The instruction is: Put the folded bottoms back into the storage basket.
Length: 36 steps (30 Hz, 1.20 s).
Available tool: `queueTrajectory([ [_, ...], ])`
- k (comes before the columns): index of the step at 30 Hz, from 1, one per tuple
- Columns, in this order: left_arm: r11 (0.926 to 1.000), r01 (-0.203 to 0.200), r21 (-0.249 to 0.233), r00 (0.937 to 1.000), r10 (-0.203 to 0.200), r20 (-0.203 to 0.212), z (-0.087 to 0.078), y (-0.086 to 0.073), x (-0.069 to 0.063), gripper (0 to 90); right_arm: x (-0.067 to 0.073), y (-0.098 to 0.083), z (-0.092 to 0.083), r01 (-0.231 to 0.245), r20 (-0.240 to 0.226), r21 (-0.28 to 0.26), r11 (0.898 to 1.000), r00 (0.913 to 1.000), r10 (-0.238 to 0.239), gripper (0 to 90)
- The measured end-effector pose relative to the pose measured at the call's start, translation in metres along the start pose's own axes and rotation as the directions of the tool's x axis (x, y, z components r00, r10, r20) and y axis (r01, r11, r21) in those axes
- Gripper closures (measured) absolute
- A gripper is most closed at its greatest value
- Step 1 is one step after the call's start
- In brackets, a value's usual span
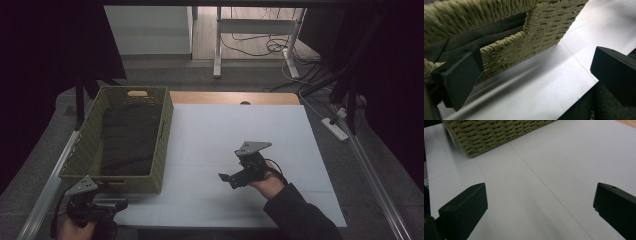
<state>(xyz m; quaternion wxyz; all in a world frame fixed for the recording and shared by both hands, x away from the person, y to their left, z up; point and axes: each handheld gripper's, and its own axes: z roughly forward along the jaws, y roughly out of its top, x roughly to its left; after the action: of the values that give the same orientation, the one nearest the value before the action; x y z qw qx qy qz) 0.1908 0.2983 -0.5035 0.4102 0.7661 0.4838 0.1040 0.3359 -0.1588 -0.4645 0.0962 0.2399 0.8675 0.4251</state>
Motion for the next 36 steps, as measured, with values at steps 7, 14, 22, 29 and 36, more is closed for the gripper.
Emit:
queueTrajectory([
  [7,1.0000,0.001,0.003,1.0000,-0.001,0.000,0.000,0.000,0.000,0.0,-0.003,-0.013,-0.014,-0.018,0.024,0.002,1.000,0.9996,0.017,0.0],
  [14,1.0000,0.000,0.006,1.0000,0.000,0.000,0.001,0.000,0.000,0.0,-0.004,-0.026,-0.029,-0.033,0.048,0.007,0.999,0.9983,0.032,0.0],
  [22,0.9999,0.000,0.012,1.0000,0.000,-0.002,0.001,0.001,0.000,0.0,-0.007,-0.043,-0.047,-0.062,0.086,0.008,0.998,0.9944,0.061,0.0],
  [29,0.9999,0.000,0.015,1.0000,0.000,-0.002,0.001,0.001,0.000,0.0,-0.008,-0.056,-0.062,-0.083,0.135,0.009,0.997,0.9876,0.081,0.0],
  [36,0.9998,0.000,0.018,1.0000,0.000,-0.002,0.002,0.001,0.000,0.0,-0.011,-0.072,-0.079,-0.119,0.179,0.005,0.993,0.9769,0.116,0.0],
])
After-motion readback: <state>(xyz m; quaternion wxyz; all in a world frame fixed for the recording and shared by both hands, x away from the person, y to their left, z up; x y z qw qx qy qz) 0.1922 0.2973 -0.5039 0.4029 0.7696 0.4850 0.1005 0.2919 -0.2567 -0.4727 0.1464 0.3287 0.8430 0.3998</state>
